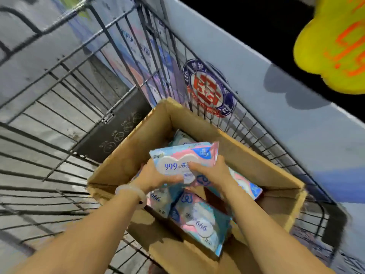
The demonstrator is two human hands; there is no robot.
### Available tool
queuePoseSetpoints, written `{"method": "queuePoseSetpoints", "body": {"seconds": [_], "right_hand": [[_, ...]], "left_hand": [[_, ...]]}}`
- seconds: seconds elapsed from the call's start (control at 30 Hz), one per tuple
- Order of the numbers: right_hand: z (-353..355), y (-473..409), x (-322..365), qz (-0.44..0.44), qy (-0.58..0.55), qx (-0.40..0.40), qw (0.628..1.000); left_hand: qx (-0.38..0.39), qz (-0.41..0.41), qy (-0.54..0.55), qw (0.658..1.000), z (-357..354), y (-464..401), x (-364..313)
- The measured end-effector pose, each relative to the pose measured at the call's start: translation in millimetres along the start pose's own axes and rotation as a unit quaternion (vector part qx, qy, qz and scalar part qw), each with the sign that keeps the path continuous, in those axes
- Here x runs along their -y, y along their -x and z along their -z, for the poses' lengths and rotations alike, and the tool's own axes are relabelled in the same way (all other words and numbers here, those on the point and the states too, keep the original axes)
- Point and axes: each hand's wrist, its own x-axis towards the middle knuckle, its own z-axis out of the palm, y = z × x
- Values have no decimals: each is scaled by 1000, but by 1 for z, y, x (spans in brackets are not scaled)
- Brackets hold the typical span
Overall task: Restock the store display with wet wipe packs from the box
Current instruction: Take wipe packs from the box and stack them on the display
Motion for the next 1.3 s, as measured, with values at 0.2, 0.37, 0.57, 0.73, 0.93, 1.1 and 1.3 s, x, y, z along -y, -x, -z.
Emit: {"method": "queuePoseSetpoints", "body": {"seconds": [0.2, 0.37, 0.57, 0.73, 0.93, 1.1, 1.3], "right_hand": [[54, 89, 22, 29, -49, 17, 998], [102, 156, 55, 135, -57, -13, 989], [196, 255, 130, 325, -70, -49, 942], [296, 330, 175, 425, -79, -117, 894], [407, 396, 192, 478, -70, -203, 852], [492, 427, 192, 483, -51, -251, 838], [575, 437, 190, 487, -80, -316, 810]], "left_hand": [[-29, -68, 1, 997, -30, 63, -64], [-5, -173, -25, 985, -51, 126, -145], [-16, -333, -56, 941, -93, 202, -273], [3, -429, -136, 893, -147, 249, -389], [17, -516, -138, 845, -242, 282, -472], [41, -528, -99, 842, -322, 277, -529], [27, -564, -111, 818, -398, 264, -585]]}}
